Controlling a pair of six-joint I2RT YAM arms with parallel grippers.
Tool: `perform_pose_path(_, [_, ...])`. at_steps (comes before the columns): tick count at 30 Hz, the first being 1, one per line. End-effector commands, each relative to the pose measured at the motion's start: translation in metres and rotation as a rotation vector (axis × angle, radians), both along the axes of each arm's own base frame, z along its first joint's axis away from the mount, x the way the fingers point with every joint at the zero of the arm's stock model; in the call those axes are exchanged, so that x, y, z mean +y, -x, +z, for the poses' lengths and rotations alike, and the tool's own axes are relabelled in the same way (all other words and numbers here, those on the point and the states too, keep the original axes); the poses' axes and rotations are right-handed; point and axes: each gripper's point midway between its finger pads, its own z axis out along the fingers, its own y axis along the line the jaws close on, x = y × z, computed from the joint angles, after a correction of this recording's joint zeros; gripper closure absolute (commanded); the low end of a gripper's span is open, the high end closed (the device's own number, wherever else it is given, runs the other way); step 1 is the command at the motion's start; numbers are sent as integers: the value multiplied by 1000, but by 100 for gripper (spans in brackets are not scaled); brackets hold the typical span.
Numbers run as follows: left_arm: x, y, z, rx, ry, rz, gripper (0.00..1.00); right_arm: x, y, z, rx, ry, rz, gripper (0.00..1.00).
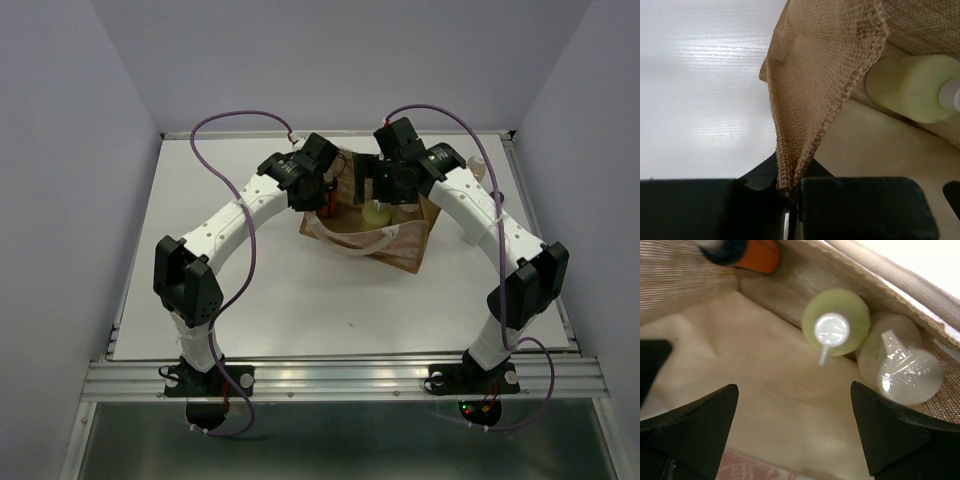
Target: Take the personal care products out of the canvas bag
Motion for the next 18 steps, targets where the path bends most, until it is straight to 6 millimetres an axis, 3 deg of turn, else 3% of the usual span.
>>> perform_pose_path(1, [-4,9,6,4,1,-10,100,-7,-18,-3,-75,55,-69,0])
perform_pose_path(4, [-5,11,6,4,0,-12,100,-4,-33,2,-103,66,-88,0])
perform_pose_path(10, [-5,13,4,11,0,-15,100,4,-45,-6,-118,62,-75,0])
perform_pose_path(18, [-3,18,-2,27,-2,-12,100,-8,-45,-31,-85,143,-105,0])
